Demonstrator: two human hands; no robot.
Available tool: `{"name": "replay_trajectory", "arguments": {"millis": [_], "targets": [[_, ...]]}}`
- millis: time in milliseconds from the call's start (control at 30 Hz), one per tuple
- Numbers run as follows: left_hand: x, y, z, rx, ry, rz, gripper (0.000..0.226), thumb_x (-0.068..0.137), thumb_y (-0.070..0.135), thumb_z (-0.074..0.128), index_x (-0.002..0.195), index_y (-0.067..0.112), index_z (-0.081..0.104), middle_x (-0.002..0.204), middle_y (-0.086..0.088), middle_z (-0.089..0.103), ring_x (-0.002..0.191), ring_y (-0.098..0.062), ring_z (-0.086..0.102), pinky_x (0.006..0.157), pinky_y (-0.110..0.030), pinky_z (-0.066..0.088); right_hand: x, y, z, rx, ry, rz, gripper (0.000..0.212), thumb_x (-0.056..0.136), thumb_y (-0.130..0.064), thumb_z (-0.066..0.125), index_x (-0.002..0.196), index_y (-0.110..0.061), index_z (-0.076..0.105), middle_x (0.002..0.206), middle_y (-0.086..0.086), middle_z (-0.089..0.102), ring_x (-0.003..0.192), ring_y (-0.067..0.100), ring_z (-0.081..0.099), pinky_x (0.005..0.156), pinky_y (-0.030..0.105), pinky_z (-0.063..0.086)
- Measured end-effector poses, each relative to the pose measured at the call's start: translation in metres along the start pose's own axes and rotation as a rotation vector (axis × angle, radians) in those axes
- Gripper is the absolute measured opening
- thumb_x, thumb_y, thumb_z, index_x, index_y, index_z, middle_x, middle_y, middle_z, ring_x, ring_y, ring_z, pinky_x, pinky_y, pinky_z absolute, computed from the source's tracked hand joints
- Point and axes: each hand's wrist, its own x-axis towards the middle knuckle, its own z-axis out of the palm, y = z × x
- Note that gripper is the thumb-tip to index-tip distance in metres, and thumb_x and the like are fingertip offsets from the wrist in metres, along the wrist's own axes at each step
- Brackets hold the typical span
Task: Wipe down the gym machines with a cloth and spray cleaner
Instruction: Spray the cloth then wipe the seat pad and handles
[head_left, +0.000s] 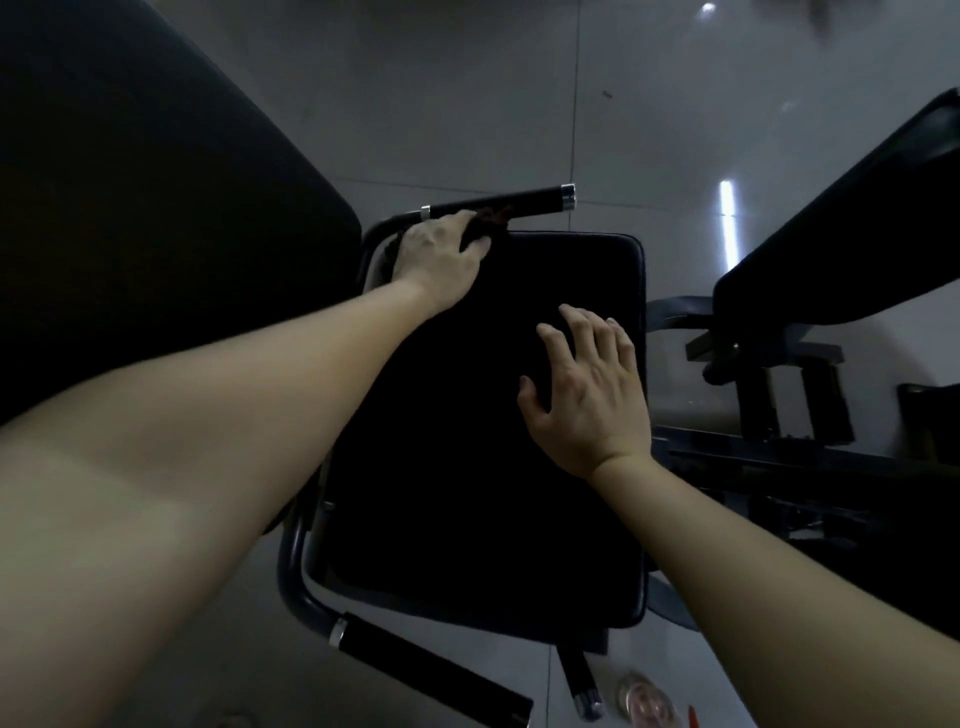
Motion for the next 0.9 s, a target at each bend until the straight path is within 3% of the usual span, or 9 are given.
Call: {"name": "replay_trajectory", "arguments": {"millis": [100, 200, 267, 333, 400, 533, 667, 767, 900], "targets": [[-0.014, -0.001, -0.013, -0.021, -0.116, -0.004, 0.053, 0.104, 0.052, 0.038, 0.145, 0.022, 0.053, 0.147, -0.009, 0.055, 0.139, -0.03, 0.046, 0.118, -0.044, 0.032, 0.005, -0.005, -0.003, 0.086, 0.04, 0.11, 0.063, 0.089, -0.05, 0.052, 0.143, -0.017, 0.043, 0.156, 0.01, 0.032, 0.147, 0.029, 0.026, 0.124, 0.045, 0.016], [-0.006, 0.004, -0.022, 0.099, -0.148, -0.147, 0.058, 0.106, 0.053, 0.029, 0.144, 0.014, 0.049, 0.149, -0.015, 0.049, 0.139, -0.037, 0.043, 0.114, -0.047, 0.034, 0.017, 0.004, -0.009, 0.26, 0.141, 0.592, 0.07, 0.094, -0.044, 0.048, 0.152, -0.01, 0.028, 0.163, 0.016, 0.019, 0.15, 0.033, 0.019, 0.122, 0.049, 0.018], [0.005, 0.002, -0.02, 0.176, -0.148, -0.206, 0.064, 0.105, 0.058, 0.026, 0.148, 0.013, 0.044, 0.153, -0.017, 0.044, 0.142, -0.039, 0.036, 0.114, -0.052, 0.031, 0.019, 0.011, -0.007, 0.315, 0.102, 0.74, 0.072, 0.099, -0.047, 0.037, 0.155, -0.006, 0.02, 0.161, 0.019, 0.023, 0.147, 0.035, 0.027, 0.116, 0.047, 0.029], [0.019, 0.002, -0.01, 0.202, -0.136, -0.234, 0.068, 0.105, 0.06, 0.023, 0.146, 0.012, 0.046, 0.152, -0.017, 0.044, 0.141, -0.04, 0.035, 0.113, -0.053, 0.029, 0.02, 0.013, -0.002, 0.352, 0.099, 0.727, 0.065, 0.102, -0.047, 0.033, 0.152, -0.006, 0.027, 0.149, 0.017, 0.043, 0.126, 0.036, 0.052, 0.09, 0.04, 0.041], [0.024, 0.003, 0.002, 0.251, -0.06, -0.225, 0.064, 0.105, 0.057, 0.024, 0.134, 0.009, 0.056, 0.142, -0.019, 0.054, 0.134, -0.04, 0.044, 0.109, -0.052, 0.031, 0.023, 0.014, 0.001, 0.385, 0.131, 0.744, 0.058, 0.102, -0.047, 0.034, 0.146, -0.009, 0.034, 0.137, 0.014, 0.053, 0.108, 0.035, 0.061, 0.077, 0.038, 0.041], [0.018, 0.034, 0.016, 0.263, 0.063, -0.073, 0.052, 0.107, 0.05, 0.031, 0.116, 0.012, 0.066, 0.122, -0.019, 0.068, 0.118, -0.038, 0.059, 0.101, -0.044, 0.037, 0.025, 0.018, 0.005, 0.377, 0.142, 0.751, 0.055, 0.101, -0.049, 0.034, 0.142, -0.012, 0.038, 0.129, 0.009, 0.055, 0.102, 0.032, 0.063, 0.074, 0.038, 0.041], [0.011, 0.132, 0.061, 0.194, -0.088, 0.304, 0.044, 0.106, 0.048, 0.038, 0.118, 0.016, 0.065, 0.123, -0.01, 0.068, 0.114, -0.032, 0.062, 0.096, -0.039, 0.04, 0.027, 0.015, 0.004, 0.361, 0.149, 0.801, 0.05, 0.1, -0.049, 0.038, 0.137, -0.017, 0.041, 0.13, 0.007, 0.055, 0.103, 0.033, 0.063, 0.072, 0.036, 0.036], [0.005, 0.163, 0.073, 0.329, -0.181, 0.549, 0.04, 0.102, 0.049, 0.041, 0.116, 0.019, 0.064, 0.122, -0.003, 0.066, 0.115, -0.026, 0.056, 0.101, -0.041, 0.037, 0.027, 0.015, 0.004, 0.376, 0.15, 0.811, 0.046, 0.099, -0.052, 0.037, 0.13, -0.019, 0.043, 0.125, 0.006, 0.057, 0.097, 0.033, 0.064, 0.07, 0.037, 0.037], [0.001, 0.12, 0.048, 0.27, -0.11, 0.506, 0.045, 0.102, 0.049, 0.042, 0.135, 0.022, 0.057, 0.132, -0.007, 0.062, 0.121, -0.029, 0.056, 0.104, -0.041, 0.039, 0.027, 0.016, 0.0, 0.389, 0.11, 0.826, 0.052, 0.1, -0.051, 0.038, 0.14, -0.017, 0.039, 0.132, 0.009, 0.055, 0.107, 0.035, 0.061, 0.075, 0.036, 0.035]]}}
